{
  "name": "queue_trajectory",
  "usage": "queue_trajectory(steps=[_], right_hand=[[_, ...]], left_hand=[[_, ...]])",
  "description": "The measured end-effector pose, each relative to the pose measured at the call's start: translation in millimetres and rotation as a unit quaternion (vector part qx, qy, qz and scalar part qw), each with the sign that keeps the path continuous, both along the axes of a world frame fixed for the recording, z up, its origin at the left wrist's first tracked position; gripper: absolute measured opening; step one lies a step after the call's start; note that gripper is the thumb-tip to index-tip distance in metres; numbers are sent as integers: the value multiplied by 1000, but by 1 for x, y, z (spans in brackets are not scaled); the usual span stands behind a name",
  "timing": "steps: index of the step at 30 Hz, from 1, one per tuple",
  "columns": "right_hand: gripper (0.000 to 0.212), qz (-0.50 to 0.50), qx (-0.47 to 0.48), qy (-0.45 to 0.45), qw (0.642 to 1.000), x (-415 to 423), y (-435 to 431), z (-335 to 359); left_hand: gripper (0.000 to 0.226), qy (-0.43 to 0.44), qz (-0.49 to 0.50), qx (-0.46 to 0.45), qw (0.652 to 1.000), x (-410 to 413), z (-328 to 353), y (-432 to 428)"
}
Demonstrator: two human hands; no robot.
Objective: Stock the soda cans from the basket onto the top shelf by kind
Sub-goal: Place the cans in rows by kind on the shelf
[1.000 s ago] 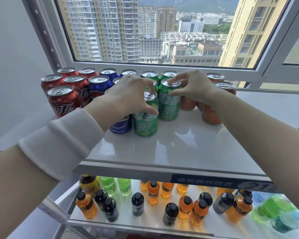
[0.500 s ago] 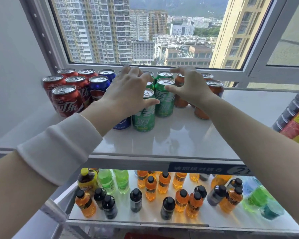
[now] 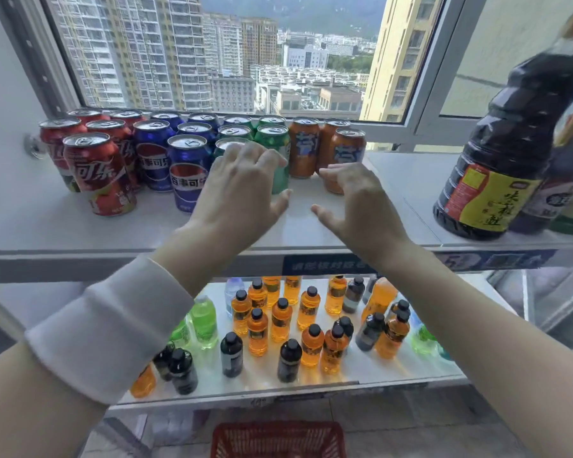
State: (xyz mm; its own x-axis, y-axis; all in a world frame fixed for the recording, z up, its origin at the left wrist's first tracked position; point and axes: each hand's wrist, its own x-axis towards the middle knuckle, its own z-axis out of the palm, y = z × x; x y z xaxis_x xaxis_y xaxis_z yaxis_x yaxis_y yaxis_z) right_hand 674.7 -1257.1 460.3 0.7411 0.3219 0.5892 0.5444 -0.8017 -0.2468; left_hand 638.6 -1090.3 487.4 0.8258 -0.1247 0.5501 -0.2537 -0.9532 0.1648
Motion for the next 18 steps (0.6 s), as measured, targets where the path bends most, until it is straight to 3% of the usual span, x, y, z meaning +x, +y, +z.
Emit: queue_trajectory(steps=[7, 18], right_hand=[[51, 7, -34, 53, 998, -79, -51, -69], [50, -28, -34, 280, 959, -209, -107, -207]], left_hand=[[38, 33, 6, -50, 998, -67, -71, -42], [36, 208, 24, -94, 973, -169, -215, -88]])
